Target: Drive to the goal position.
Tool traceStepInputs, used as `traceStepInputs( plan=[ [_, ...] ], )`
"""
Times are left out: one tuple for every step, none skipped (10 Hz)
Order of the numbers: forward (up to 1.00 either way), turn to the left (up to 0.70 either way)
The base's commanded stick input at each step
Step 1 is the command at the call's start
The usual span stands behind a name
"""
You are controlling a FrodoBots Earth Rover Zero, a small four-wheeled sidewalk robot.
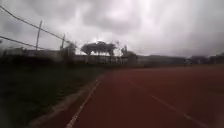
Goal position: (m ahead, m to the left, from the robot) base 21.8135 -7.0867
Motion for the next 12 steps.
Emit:
traceStepInputs(
  plan=[
    [0.70, 0.00],
    [0.70, 0.00],
    [0.70, 0.00],
    [0.70, 0.00],
    [0.70, 0.00],
    [0.70, 0.00],
    [0.70, 0.00],
    [0.70, 0.00],
    [0.70, 0.00],
    [0.70, 0.00],
    [0.70, 0.00],
    [0.70, 0.00]
  ],
)
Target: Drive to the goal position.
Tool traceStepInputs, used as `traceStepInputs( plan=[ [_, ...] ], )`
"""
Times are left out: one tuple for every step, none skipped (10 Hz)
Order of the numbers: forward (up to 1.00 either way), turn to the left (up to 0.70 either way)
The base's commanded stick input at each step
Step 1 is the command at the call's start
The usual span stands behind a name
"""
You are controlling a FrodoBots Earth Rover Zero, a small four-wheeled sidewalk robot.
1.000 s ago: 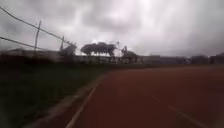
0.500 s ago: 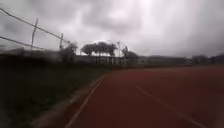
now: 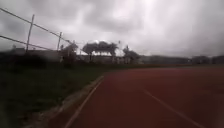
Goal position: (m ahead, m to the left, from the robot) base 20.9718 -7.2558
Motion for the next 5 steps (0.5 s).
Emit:
traceStepInputs(
  plan=[
    [0.70, 0.00],
    [0.70, 0.00],
    [0.70, -0.10],
    [0.70, -0.23],
    [0.70, -0.14]
  ],
)
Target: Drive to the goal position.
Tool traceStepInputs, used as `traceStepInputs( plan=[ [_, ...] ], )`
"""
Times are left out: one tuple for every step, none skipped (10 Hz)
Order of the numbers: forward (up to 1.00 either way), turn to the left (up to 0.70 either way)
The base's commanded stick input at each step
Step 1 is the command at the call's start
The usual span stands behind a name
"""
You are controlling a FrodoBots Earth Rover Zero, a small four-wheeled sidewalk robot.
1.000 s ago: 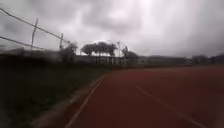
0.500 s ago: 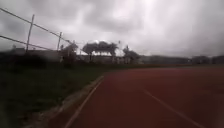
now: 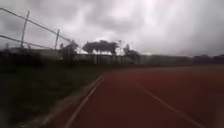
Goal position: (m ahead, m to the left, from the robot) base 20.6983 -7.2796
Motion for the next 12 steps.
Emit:
traceStepInputs(
  plan=[
    [0.70, -0.04],
    [0.70, -0.01],
    [0.70, 0.00],
    [0.70, 0.00],
    [0.70, 0.00],
    [0.70, 0.00],
    [0.70, 0.00],
    [0.70, 0.00],
    [0.70, 0.00],
    [0.70, 0.00],
    [0.70, 0.00],
    [0.70, 0.00]
  ],
)
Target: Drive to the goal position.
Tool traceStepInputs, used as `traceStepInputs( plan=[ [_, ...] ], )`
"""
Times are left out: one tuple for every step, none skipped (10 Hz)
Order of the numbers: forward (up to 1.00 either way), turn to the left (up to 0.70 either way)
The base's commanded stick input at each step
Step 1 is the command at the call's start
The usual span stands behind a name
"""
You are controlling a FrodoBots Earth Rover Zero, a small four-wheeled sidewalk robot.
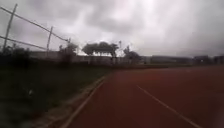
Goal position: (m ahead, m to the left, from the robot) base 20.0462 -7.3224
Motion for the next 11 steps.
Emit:
traceStepInputs(
  plan=[
    [0.70, 0.00],
    [0.70, 0.00],
    [0.70, 0.00],
    [0.70, 0.00],
    [0.70, 0.00],
    [0.70, 0.00],
    [0.70, 0.00],
    [0.70, 0.00],
    [0.70, 0.00],
    [0.70, 0.00],
    [0.70, 0.00]
  ],
)
